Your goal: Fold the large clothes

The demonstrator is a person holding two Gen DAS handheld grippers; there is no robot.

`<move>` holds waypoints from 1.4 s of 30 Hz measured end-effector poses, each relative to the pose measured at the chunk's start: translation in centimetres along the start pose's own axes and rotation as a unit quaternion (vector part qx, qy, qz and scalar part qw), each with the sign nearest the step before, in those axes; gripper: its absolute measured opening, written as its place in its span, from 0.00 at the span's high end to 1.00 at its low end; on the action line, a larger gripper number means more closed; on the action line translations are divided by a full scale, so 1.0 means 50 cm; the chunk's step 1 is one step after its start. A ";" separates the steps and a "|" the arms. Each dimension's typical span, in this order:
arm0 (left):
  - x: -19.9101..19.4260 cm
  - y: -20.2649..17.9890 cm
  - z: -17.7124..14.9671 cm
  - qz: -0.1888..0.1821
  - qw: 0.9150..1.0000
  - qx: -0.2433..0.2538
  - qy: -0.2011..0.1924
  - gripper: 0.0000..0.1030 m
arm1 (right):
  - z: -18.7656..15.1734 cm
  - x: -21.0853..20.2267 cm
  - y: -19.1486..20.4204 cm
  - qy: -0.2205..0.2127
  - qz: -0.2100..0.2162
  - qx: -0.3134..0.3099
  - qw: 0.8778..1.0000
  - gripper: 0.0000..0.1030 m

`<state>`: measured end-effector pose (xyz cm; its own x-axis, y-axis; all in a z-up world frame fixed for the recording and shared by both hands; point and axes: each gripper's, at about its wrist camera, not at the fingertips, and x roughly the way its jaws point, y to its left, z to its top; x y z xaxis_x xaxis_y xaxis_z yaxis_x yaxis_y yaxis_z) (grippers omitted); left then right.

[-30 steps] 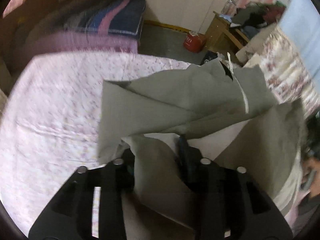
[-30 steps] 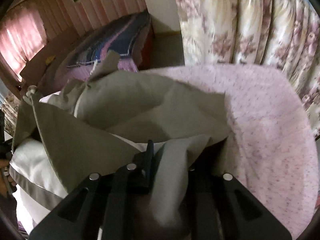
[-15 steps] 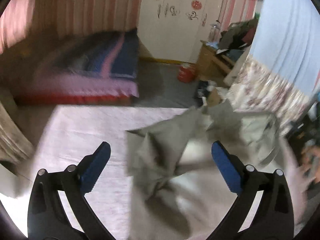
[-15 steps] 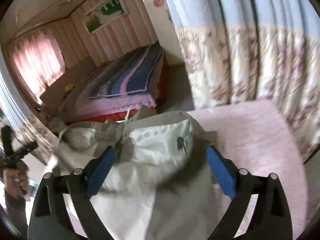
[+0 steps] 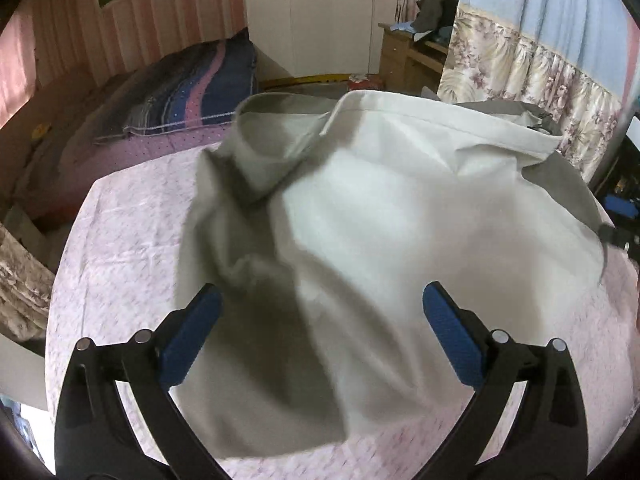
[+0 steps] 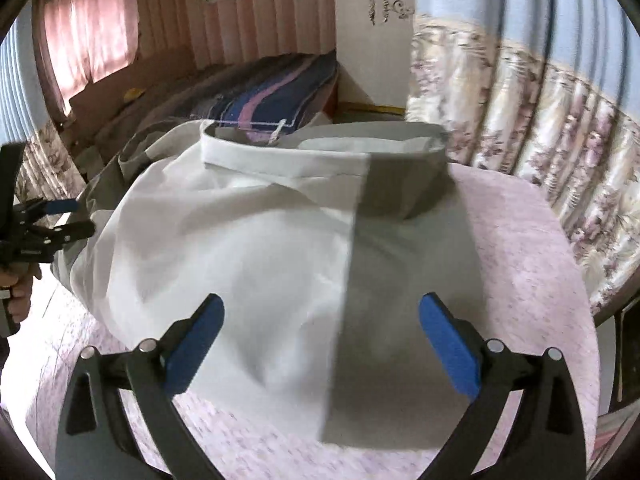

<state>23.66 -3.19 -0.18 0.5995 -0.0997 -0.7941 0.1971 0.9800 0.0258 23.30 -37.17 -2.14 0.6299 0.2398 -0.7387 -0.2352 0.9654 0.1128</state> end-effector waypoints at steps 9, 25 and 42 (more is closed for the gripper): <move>0.163 -0.035 0.111 0.027 0.999 -0.006 0.033 0.03 | 0.101 0.195 0.015 0.057 -0.046 0.007 0.997 0.05; 0.313 0.126 0.230 0.235 0.971 -0.038 -0.029 0.03 | 0.254 0.382 -0.114 0.027 -0.123 0.049 0.991 0.02; 0.010 0.087 0.060 0.095 0.991 -0.027 -0.087 0.03 | 0.096 0.012 0.014 -0.054 -0.020 0.015 0.998 0.02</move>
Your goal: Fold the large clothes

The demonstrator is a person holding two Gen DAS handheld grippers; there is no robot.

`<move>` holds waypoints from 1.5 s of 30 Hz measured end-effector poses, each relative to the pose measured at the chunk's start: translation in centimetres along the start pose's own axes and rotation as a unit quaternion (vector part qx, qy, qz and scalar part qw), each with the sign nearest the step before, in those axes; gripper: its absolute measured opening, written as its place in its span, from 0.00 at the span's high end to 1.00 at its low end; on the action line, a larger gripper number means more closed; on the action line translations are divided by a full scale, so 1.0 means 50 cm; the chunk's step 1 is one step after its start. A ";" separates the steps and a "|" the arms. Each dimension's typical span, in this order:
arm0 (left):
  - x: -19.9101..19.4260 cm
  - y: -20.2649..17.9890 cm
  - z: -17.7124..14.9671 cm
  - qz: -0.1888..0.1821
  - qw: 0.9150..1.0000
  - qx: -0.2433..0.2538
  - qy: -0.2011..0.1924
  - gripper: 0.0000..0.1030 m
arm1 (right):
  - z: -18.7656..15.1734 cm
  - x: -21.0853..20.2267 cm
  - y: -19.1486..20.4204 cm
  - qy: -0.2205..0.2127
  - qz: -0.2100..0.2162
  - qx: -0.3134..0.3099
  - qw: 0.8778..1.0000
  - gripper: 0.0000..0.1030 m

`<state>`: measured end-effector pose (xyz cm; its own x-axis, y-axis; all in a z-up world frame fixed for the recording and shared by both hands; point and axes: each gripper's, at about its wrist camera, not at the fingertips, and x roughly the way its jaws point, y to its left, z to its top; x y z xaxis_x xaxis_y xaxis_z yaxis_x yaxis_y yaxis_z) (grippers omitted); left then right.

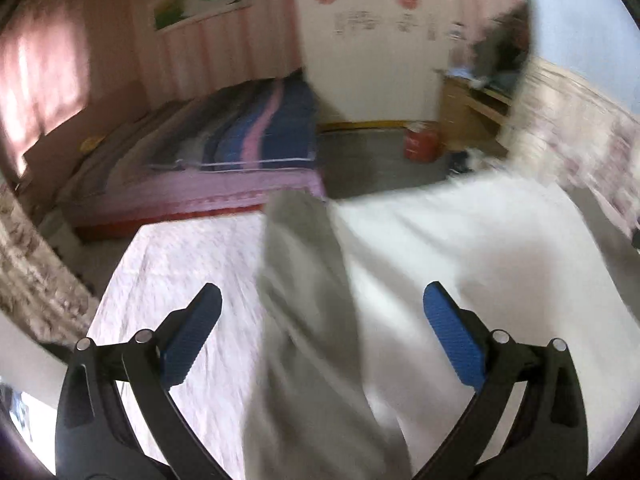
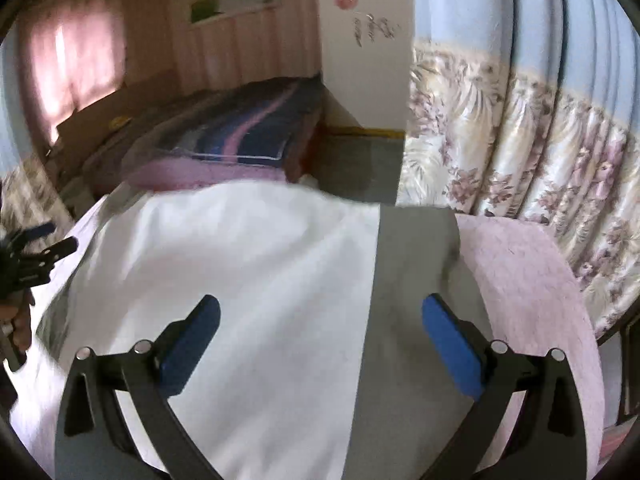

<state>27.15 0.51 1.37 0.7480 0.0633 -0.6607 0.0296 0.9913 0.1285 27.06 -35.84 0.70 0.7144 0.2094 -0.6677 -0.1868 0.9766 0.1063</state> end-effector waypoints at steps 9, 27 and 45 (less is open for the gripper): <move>-0.188 0.061 -0.261 0.008 0.999 -0.018 -0.026 0.03 | -0.250 -0.159 -0.147 -0.003 -0.051 0.029 0.998 0.09; -0.069 0.008 -0.269 -0.021 0.999 -0.043 0.016 0.81 | -0.291 -0.056 -0.148 0.039 -0.039 0.042 0.998 0.97; -0.130 0.042 -0.298 0.034 0.999 0.022 -0.009 0.94 | -0.293 -0.110 -0.193 0.015 -0.106 0.050 0.993 1.00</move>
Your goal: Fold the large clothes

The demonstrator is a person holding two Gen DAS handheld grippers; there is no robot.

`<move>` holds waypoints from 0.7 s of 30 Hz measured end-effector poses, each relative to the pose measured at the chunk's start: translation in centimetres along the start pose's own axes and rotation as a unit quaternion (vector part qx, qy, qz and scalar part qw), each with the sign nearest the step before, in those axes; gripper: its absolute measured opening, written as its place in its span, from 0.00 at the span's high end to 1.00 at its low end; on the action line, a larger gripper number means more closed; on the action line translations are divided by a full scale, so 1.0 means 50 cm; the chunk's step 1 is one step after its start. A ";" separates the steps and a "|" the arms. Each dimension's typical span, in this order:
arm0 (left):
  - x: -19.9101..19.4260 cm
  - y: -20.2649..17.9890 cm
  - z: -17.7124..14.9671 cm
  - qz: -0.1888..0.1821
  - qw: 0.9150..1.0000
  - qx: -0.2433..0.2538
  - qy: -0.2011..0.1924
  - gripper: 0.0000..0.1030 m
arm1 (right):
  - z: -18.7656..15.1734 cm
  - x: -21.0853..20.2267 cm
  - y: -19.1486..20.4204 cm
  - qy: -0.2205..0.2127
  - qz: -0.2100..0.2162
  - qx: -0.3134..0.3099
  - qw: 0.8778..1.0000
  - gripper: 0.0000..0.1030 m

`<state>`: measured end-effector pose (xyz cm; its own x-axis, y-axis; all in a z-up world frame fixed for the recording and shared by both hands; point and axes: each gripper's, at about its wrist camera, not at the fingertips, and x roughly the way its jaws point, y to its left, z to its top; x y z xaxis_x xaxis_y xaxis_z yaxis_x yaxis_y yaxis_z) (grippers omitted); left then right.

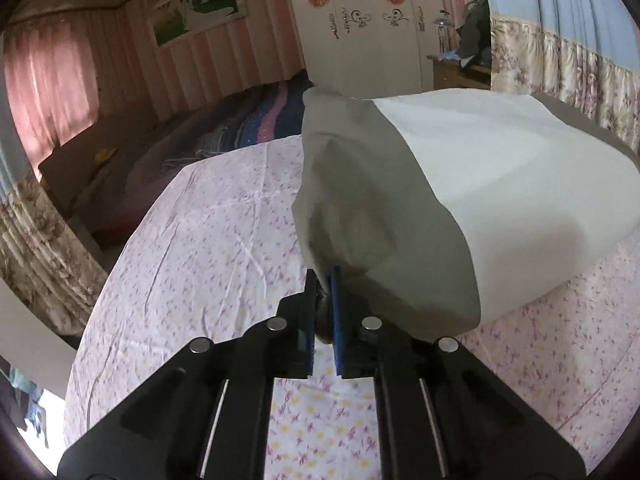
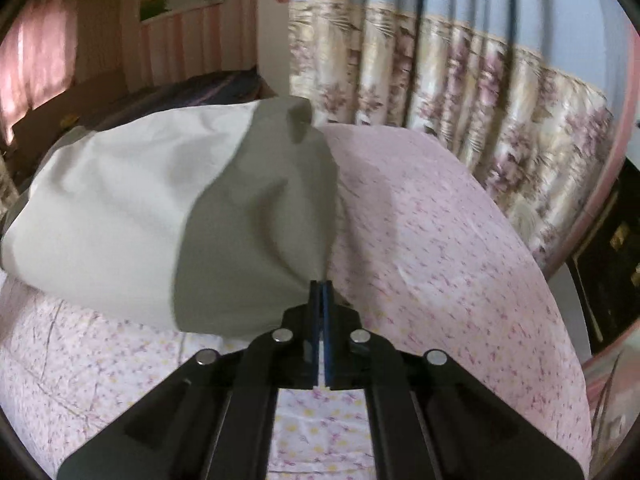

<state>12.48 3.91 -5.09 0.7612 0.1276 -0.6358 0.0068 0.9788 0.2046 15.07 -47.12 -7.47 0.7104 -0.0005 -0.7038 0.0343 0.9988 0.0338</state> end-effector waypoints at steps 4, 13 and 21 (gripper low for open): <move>-0.014 -0.001 -0.016 0.000 1.000 -0.012 0.011 0.92 | -0.008 -0.030 -0.009 -0.014 -0.008 -0.001 1.000 0.94; -0.134 -0.008 0.065 -0.043 0.997 -0.057 -0.030 0.06 | 0.071 -0.141 0.101 -0.046 0.090 0.008 0.995 0.11; 0.035 -0.184 0.164 -0.072 0.996 -0.011 0.055 0.03 | 0.101 0.041 0.326 0.060 0.095 -0.077 0.991 0.09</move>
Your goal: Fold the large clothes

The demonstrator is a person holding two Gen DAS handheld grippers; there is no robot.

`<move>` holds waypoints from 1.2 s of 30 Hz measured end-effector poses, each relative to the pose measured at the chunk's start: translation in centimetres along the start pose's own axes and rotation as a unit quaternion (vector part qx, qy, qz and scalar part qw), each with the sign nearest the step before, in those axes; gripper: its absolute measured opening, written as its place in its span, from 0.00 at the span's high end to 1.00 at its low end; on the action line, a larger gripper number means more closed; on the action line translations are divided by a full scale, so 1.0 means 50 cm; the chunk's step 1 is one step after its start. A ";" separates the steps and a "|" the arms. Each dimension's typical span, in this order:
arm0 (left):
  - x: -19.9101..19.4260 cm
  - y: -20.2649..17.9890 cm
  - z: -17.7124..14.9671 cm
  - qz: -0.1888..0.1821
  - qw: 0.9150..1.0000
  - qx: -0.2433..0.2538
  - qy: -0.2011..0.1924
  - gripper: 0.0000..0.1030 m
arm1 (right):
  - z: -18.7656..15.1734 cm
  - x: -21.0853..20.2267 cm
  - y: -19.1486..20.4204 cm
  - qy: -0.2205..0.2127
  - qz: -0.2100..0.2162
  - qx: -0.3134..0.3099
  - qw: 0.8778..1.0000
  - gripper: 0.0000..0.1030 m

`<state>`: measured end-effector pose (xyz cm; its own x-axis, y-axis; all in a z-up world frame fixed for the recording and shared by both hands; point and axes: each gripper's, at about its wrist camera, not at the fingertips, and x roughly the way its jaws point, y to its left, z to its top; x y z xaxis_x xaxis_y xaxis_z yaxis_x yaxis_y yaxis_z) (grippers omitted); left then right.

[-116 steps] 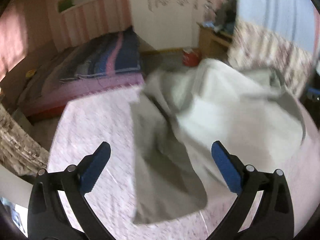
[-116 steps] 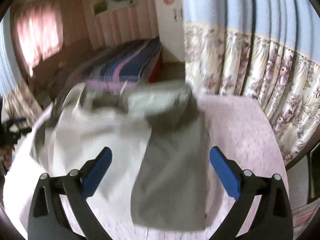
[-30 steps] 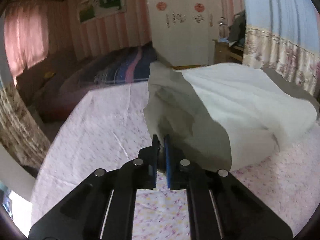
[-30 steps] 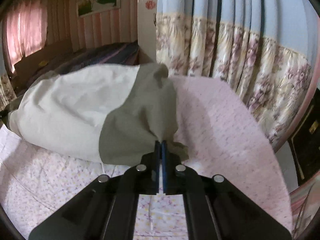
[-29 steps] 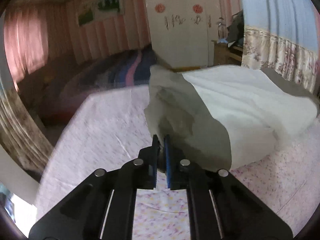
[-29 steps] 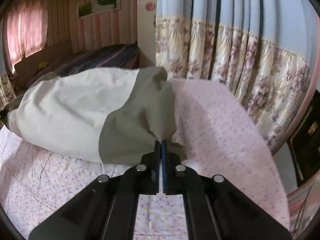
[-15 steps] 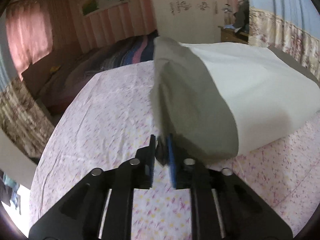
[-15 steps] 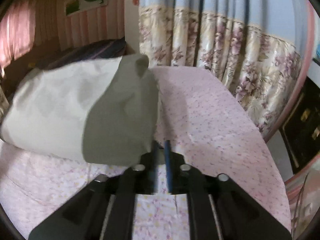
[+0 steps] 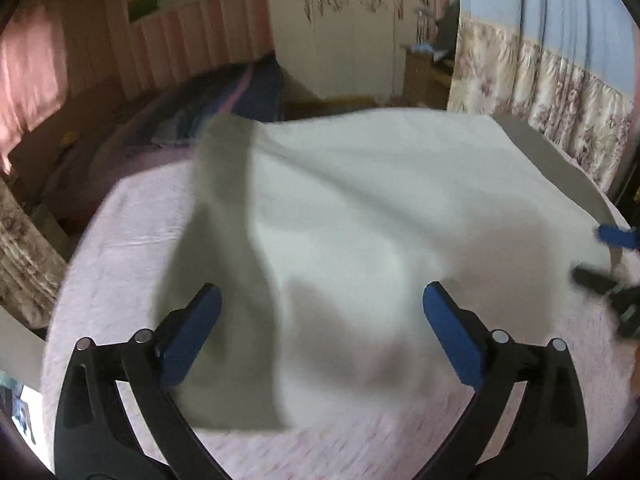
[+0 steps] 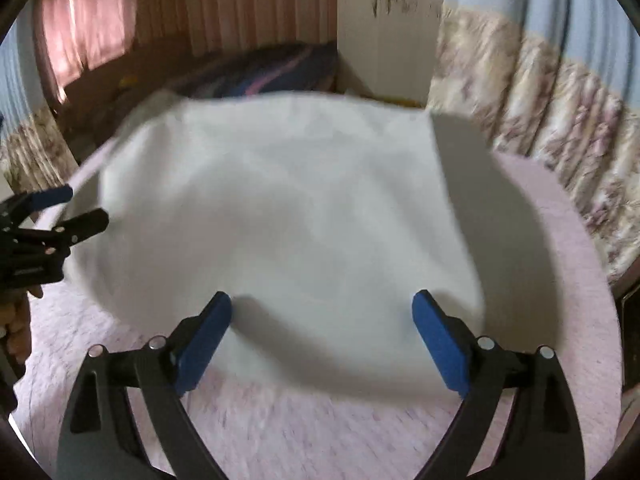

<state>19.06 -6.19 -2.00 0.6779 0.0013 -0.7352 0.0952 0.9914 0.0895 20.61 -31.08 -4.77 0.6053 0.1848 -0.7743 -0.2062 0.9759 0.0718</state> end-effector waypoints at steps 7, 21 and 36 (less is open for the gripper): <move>0.164 0.040 0.086 0.050 0.997 -0.004 0.059 0.03 | 0.103 0.124 -0.068 0.036 -0.028 0.038 0.998 0.02; 0.311 0.237 0.155 0.076 0.994 -0.054 0.058 0.03 | 0.274 0.299 -0.218 0.028 -0.031 0.039 0.998 0.02; 0.182 0.187 0.166 0.064 0.997 -0.043 -0.023 0.03 | 0.172 0.125 -0.387 -0.005 -0.023 0.068 0.997 0.02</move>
<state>32.18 1.99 -2.28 0.7135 0.1250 -0.6894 -0.0566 0.9910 0.1211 34.98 -47.81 -5.60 0.6189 0.1404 -0.7728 -0.0732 0.9899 0.1213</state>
